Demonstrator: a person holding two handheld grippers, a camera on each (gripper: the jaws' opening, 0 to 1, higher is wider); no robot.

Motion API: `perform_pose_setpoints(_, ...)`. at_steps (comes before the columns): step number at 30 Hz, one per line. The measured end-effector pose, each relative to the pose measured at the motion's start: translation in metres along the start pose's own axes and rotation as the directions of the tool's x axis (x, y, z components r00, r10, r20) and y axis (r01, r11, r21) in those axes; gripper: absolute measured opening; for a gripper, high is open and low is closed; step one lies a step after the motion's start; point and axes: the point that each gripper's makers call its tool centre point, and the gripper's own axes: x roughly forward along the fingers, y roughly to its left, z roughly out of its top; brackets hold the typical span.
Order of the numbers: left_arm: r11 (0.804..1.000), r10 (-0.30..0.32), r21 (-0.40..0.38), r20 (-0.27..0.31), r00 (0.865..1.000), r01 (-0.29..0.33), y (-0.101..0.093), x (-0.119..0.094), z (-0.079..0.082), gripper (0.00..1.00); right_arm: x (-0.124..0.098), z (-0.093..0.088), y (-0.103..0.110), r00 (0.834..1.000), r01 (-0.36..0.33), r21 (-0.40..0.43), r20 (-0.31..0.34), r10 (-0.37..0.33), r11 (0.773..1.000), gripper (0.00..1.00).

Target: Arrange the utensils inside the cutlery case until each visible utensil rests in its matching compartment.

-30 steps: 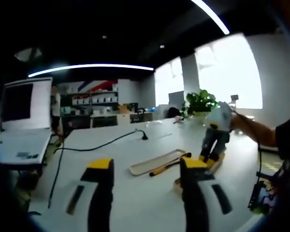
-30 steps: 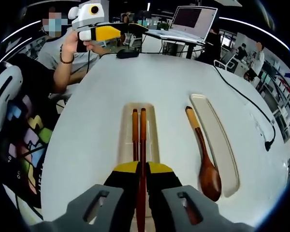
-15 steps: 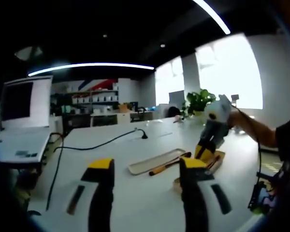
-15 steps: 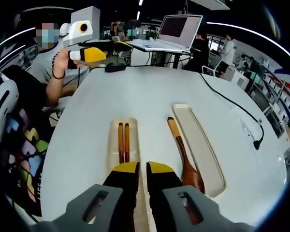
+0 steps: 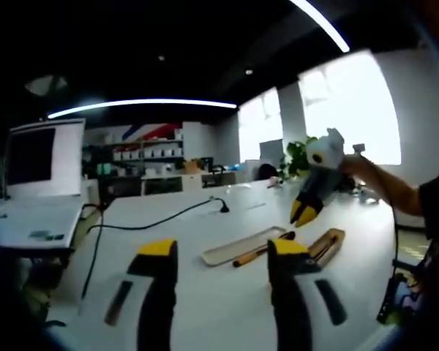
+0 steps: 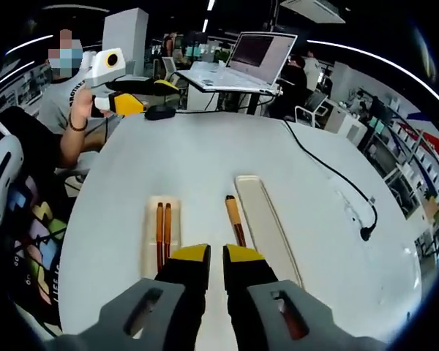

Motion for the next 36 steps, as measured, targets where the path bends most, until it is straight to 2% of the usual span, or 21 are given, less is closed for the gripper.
perform_pose_setpoints(4,1.000,0.002,0.023,-0.012,1.000,-0.002,-0.002,0.002,-0.003,0.51,0.009,-0.004,-0.006,1.000,-0.008,0.028,-0.012,0.008,1.000,0.06)
perform_pose_setpoints(7,1.000,-0.008,0.026,-0.014,1.000,0.009,-0.004,0.003,-0.003,0.51,0.020,-0.008,-0.011,0.999,-0.004,0.053,-0.032,0.006,0.999,0.12)
perform_pose_setpoints(11,0.999,-0.025,0.031,-0.019,1.000,0.026,-0.008,0.005,-0.004,0.51,0.030,-0.011,-0.018,1.000,-0.013,0.082,-0.026,0.015,0.997,0.14)
perform_pose_setpoints(21,0.998,-0.058,0.037,-0.011,0.998,0.059,-0.016,0.005,-0.002,0.51,0.048,-0.021,-0.023,0.993,-0.037,0.068,-0.114,0.044,0.997,0.14)
perform_pose_setpoints(26,0.998,-0.066,0.025,-0.009,0.998,0.066,-0.017,0.005,-0.002,0.50,0.059,-0.017,-0.020,0.991,-0.062,0.056,-0.112,0.068,0.996,0.15)
perform_pose_setpoints(36,0.997,-0.077,0.013,-0.005,0.997,0.077,-0.019,0.004,-0.002,0.51,0.073,-0.026,-0.021,0.985,-0.074,0.043,-0.152,0.079,0.996,0.15)
